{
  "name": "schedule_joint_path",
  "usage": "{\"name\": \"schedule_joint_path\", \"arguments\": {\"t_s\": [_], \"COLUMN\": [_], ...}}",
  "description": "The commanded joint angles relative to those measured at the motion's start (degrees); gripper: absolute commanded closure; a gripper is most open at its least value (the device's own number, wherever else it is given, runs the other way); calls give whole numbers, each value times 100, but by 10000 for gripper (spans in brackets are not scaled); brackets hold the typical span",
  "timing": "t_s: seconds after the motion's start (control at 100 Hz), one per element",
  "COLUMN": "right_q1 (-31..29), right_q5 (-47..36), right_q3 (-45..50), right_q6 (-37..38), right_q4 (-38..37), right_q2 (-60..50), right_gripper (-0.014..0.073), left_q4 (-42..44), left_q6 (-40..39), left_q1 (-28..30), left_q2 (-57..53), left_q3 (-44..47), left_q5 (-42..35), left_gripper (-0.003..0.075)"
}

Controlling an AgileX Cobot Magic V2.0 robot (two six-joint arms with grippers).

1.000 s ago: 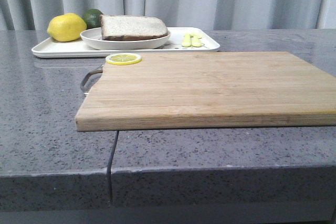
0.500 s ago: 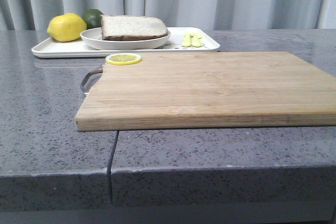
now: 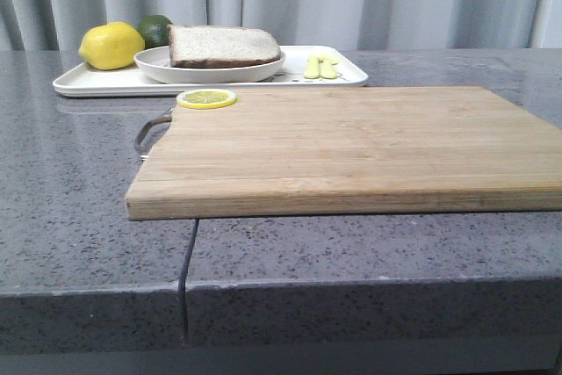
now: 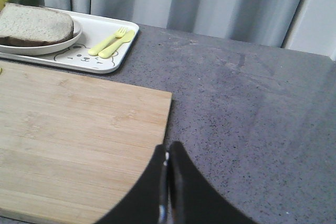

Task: Place bread and move sandwich to tray

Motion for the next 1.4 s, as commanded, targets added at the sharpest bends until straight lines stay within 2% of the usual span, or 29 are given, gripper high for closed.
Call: {"name": "schedule_joint_path", "arguments": {"t_s": [0.0,0.3,0.4,0.5,0.69,0.84,1.05,1.39], "right_q1": [-36,-36,-36,-36,-36,-36,-36,-36], "right_q5": [-490,-490,-490,-490,-490,-490,-490,-490], "right_q3": [-160,-160,-160,-160,-160,-160,-160,-160], "right_q6": [-35,-35,-35,-35,-35,-35,-35,-35], "right_q4": [-38,-38,-38,-38,-38,-38,-38,-38], "right_q2": [29,29,29,29,29,29,29,29], "right_gripper": [661,661,661,661,661,661,661,661], "left_q4": [-50,-50,327,459,459,447,148,103], "left_q6": [-45,-45,-9,16,38,183,854,866], "left_q1": [-23,-23,1,276,1267,1773,1988,2147], "left_q2": [35,35,-11,-75,-421,-821,-1301,-1688], "left_q3": [-162,-141,-77,45,472,861,1166,1607], "left_q5": [-469,-469,-469,-479,-596,-730,-753,-788], "left_gripper": [740,740,740,740,740,739,740,740]}}
